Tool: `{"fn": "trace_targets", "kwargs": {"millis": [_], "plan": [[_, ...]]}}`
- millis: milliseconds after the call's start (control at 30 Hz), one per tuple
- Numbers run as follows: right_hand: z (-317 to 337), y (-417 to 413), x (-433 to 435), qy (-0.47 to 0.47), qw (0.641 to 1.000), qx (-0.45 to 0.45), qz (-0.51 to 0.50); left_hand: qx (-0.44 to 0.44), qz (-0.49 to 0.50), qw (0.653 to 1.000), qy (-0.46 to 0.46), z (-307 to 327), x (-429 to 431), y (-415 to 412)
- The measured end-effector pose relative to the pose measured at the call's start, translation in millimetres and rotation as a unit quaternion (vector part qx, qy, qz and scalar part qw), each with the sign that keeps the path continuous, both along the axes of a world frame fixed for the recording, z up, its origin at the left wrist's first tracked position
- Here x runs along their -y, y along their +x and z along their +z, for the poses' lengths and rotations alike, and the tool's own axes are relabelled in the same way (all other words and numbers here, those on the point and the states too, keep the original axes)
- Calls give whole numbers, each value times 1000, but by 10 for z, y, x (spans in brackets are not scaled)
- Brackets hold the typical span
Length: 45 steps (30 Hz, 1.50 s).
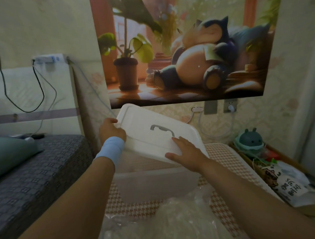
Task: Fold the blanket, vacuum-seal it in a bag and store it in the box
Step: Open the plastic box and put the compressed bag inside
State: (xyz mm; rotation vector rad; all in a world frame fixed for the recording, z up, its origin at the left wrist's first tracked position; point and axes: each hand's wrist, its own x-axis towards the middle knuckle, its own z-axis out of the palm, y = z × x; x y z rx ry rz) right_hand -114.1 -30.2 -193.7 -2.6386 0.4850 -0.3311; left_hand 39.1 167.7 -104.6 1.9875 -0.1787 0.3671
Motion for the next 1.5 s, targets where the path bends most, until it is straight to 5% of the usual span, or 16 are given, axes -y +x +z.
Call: {"fn": "trace_targets", "kwargs": {"millis": [133, 200, 300, 467, 667, 800, 900, 1100, 1267, 1500], "plan": [[75, -156, 47, -121, 989, -72, 54, 38, -34, 999, -3, 78, 155, -128], [38, -215, 89, -103, 992, -57, 36, 25, -78, 996, 26, 90, 327, -227], [-30, -286, 262, -63, 997, -35, 12, 6, -125, 973, 195, 45, 584, -373], [6, -279, 154, -215, 976, -40, 10, 105, -137, 894, 412, -378, 869, -745], [86, -233, 80, 3, 998, 32, 62, -43, -245, 853, 459, -770, 920, -728], [69, -291, 472, 18, 997, 72, -27, -32, -251, 826, 504, -907, 994, -666], [-25, -273, 828, -19, 992, -2, -123, -30, -274, 793, 543, -929, 1081, -624], [-52, -129, 1247, 24, 987, -73, -140, -81, -196, 819, 534, -999, 1229, -136], [-27, 118, 1481, 26, 983, -101, -148, -183, -130, 891, 394, -932, 1479, -226], [-154, 233, 1727, 106, 971, -54, -205, -181, -126, 940, 260, -948, 1617, -188]]}}
